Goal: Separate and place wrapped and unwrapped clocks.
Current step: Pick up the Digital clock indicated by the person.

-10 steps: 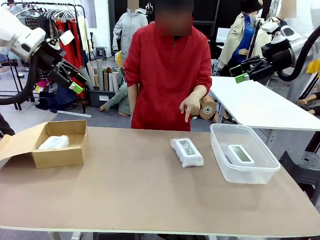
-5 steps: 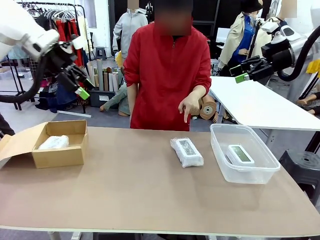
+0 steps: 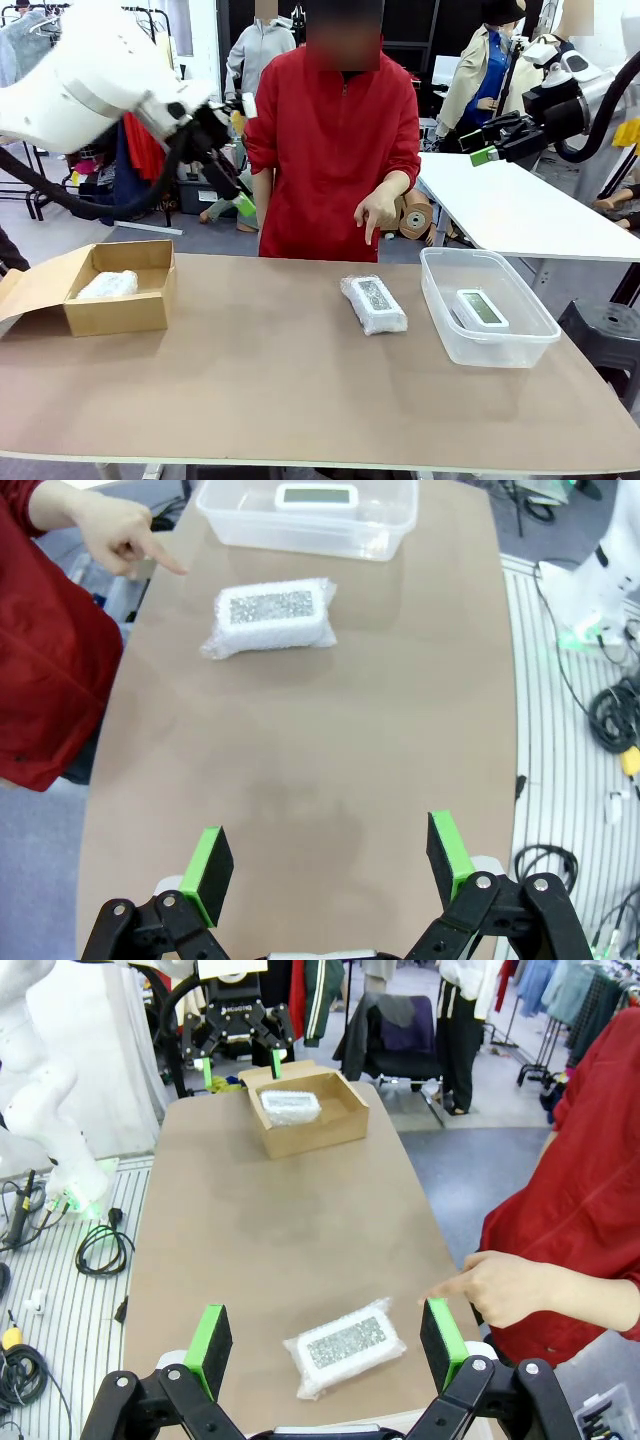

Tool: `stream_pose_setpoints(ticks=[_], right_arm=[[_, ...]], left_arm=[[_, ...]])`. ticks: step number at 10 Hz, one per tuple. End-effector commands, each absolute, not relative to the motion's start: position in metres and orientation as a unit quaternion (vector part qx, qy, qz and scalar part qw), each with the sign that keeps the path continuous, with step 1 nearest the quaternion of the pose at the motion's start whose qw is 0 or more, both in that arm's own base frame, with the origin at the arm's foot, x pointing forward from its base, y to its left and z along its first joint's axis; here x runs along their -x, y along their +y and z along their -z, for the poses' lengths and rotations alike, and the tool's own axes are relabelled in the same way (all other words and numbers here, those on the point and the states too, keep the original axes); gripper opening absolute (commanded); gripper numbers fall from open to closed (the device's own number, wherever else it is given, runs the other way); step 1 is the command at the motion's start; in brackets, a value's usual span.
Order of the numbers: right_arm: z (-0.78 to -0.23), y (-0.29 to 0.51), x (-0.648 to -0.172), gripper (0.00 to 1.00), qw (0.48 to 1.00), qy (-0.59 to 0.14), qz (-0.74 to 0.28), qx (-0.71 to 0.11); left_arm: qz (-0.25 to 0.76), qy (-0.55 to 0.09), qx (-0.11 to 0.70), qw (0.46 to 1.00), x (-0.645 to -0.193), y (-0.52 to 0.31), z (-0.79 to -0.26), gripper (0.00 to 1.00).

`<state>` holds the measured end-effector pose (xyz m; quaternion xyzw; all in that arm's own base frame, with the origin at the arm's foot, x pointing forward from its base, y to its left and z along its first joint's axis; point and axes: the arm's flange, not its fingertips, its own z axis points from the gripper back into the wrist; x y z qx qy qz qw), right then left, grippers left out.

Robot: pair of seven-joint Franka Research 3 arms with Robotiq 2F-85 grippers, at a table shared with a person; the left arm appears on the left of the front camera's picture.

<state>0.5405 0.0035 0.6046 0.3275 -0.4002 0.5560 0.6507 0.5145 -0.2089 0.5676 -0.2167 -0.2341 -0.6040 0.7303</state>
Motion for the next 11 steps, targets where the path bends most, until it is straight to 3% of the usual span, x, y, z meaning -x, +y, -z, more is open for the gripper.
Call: stream_pose_setpoints(ticks=[1, 3, 6, 11], right_arm=[[-0.606, 0.003, -0.539, 1.00, 0.644, -0.403, -0.563, -0.327], [-0.606, 0.003, -0.539, 1.00, 0.644, -0.403, -0.563, -0.327], [-0.606, 0.003, -0.539, 1.00, 0.644, -0.403, -0.563, -0.327], [-0.606, 0.003, -0.539, 1.00, 0.644, -0.403, -0.563, -0.327]], left_arm=[[0.591, -0.207, 0.178, 0.759, -0.518, -0.237, -0.552, 1.00], [0.599, -0.189, 0.106, 0.771, -0.521, -0.283, -0.530, 1.00], [0.630, -0.184, 0.141, 0.741, -0.526, -0.311, -0.529, 1.00], [0.613, -0.193, 0.112, 0.758, -0.516, -0.306, -0.517, 1.00]])
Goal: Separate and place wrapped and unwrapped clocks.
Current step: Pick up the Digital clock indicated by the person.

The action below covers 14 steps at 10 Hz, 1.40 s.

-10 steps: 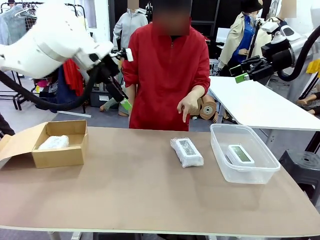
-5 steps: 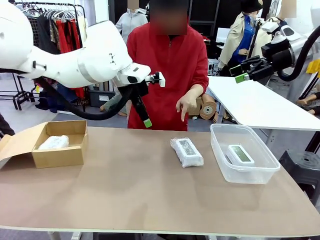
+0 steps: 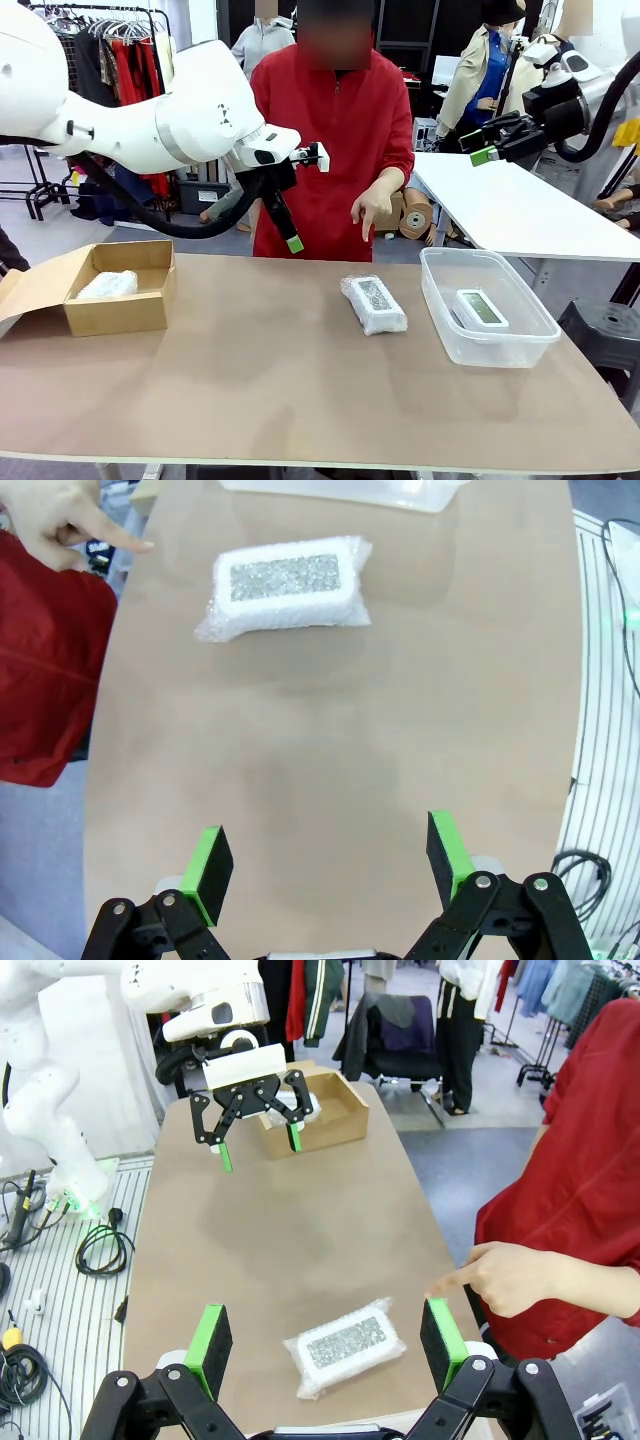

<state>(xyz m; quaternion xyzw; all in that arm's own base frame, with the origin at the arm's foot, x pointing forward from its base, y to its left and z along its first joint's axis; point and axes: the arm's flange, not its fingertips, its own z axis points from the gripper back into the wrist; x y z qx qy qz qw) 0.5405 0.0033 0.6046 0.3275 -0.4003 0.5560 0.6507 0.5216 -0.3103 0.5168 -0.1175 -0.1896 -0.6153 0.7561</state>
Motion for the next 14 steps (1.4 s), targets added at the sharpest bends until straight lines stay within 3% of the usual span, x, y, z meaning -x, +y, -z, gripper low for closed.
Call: stream_pose_setpoints(ticks=[1, 5, 8, 10, 12, 14], right_arm=[[-0.606, 0.003, -0.539, 1.00, 0.644, -0.403, -0.563, -0.327], [-0.606, 0.003, -0.539, 1.00, 0.644, -0.403, -0.563, -0.327], [-0.606, 0.003, -0.539, 1.00, 0.644, -0.403, -0.563, -0.327], [-0.606, 0.003, -0.539, 1.00, 0.644, -0.403, -0.563, -0.327], [-0.606, 0.003, -0.539, 1.00, 0.644, -0.403, -0.563, -0.327], [-0.606, 0.003, -0.539, 1.00, 0.644, -0.403, -0.563, -0.327]], left_arm=[[0.613, -0.193, 0.112, 0.758, -0.516, -0.306, -0.517, 1.00], [0.552, -0.131, 0.124, 0.814, -0.538, -0.353, -0.518, 1.00], [0.440, -0.145, 0.155, 0.873, -0.548, -0.407, -0.524, 1.00], [0.339, -0.165, 0.115, 0.919, -0.558, -0.444, -0.517, 1.00], [0.267, -0.136, 0.075, 0.951, -0.569, -0.478, -0.505, 1.00], [0.253, -0.113, 0.095, 0.956, -0.593, -0.498, -0.490, 1.00]])
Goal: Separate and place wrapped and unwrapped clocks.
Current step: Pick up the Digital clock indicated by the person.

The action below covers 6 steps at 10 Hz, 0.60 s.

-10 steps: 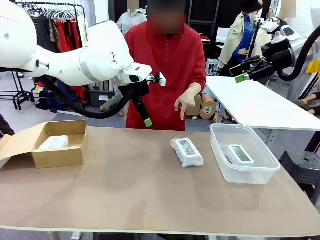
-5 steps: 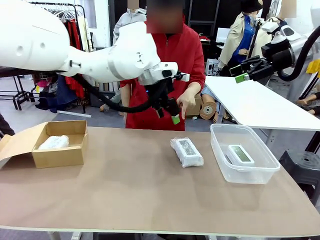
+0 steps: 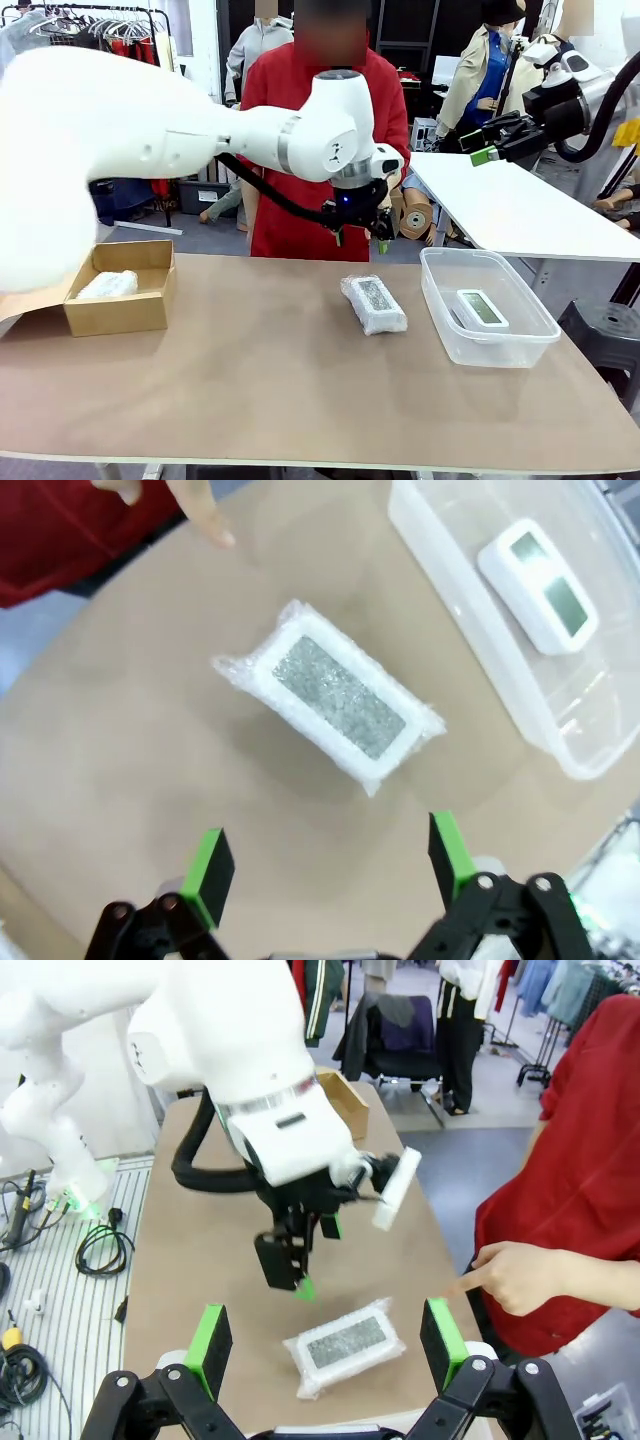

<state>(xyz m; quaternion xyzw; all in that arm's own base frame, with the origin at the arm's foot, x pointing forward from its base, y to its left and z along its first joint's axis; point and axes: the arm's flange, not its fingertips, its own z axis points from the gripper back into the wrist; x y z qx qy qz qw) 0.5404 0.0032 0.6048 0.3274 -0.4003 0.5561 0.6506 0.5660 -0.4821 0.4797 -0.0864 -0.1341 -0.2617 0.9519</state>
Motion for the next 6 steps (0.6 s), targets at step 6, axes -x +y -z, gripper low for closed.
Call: stream_pose_setpoints(ticks=[6], right_arm=[[-0.606, 0.003, -0.539, 1.00, 0.644, -0.403, -0.563, -0.327]], left_arm=[[0.213, -0.107, 0.100, 0.966, -0.596, -0.496, -0.461, 1.00]])
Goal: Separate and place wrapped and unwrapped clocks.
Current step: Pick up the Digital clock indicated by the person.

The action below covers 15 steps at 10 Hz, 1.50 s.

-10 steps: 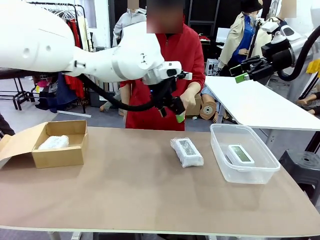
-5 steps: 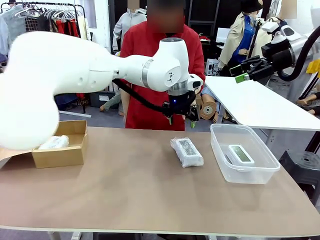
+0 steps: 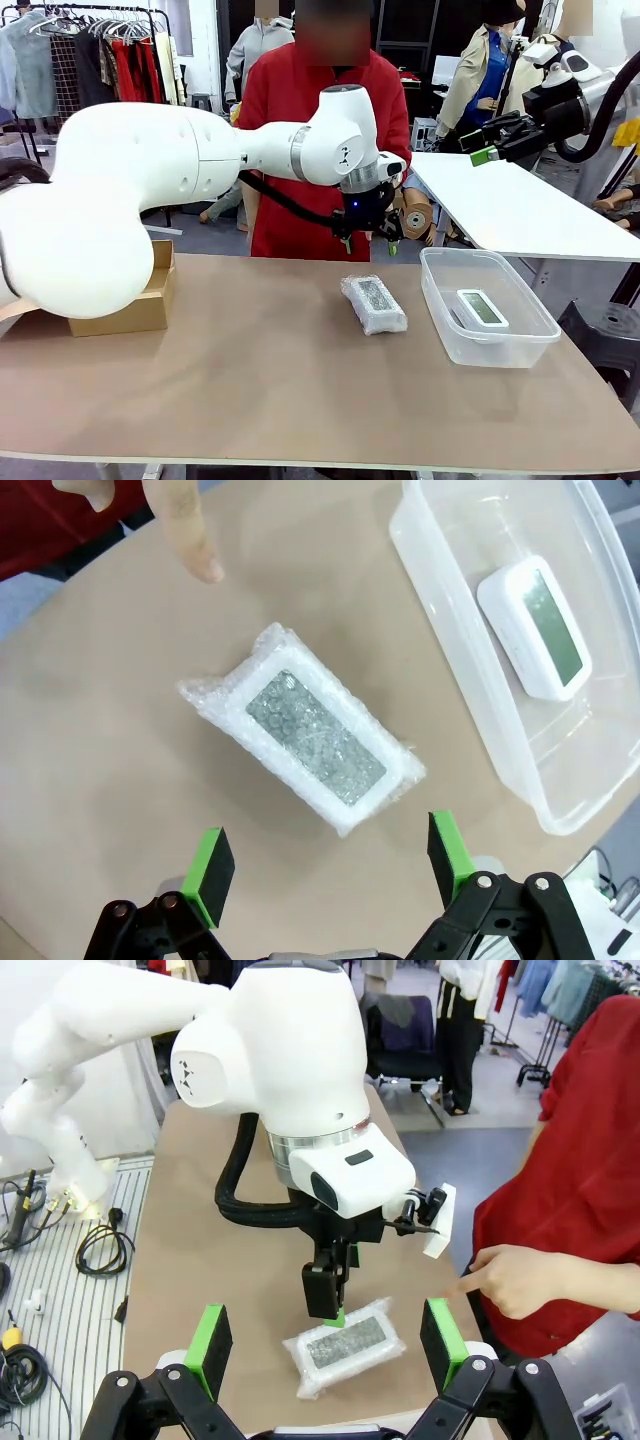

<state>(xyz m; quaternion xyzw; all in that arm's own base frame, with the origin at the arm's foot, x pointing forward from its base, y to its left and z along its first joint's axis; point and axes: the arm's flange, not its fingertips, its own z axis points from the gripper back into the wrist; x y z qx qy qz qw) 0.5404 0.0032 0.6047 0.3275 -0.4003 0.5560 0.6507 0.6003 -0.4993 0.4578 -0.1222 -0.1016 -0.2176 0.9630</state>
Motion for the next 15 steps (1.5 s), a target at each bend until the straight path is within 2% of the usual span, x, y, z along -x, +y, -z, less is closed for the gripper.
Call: stream_pose_setpoints(ticks=[1, 3, 6, 11, 13, 15], right_arm=[[-0.606, 0.003, -0.539, 1.00, 0.644, -0.403, -0.563, -0.327], [-0.606, 0.003, -0.539, 1.00, 0.644, -0.403, -0.563, -0.327], [-0.606, 0.003, -0.539, 1.00, 0.644, -0.403, -0.563, -0.327], [-0.606, 0.003, -0.539, 1.00, 0.644, -0.403, -0.563, -0.327], [-0.606, 0.003, -0.539, 1.00, 0.644, -0.403, -0.563, -0.327], [-0.606, 0.003, -0.539, 1.00, 0.644, -0.403, -0.563, -0.327]], left_arm=[[0.213, -0.107, 0.100, 0.966, -0.596, -0.496, -0.461, 1.00], [0.219, -0.103, 0.118, 0.963, -0.600, -0.499, -0.457, 1.00], [0.073, -0.063, 0.075, 0.993, -0.593, -0.533, -0.456, 1.00], [-0.131, -0.062, 0.011, 0.989, -0.583, -0.583, -0.439, 1.00], [-0.165, -0.056, 0.001, 0.985, -0.590, -0.598, -0.422, 1.00], [-0.158, -0.081, 0.003, 0.984, -0.603, -0.610, -0.405, 1.00]])
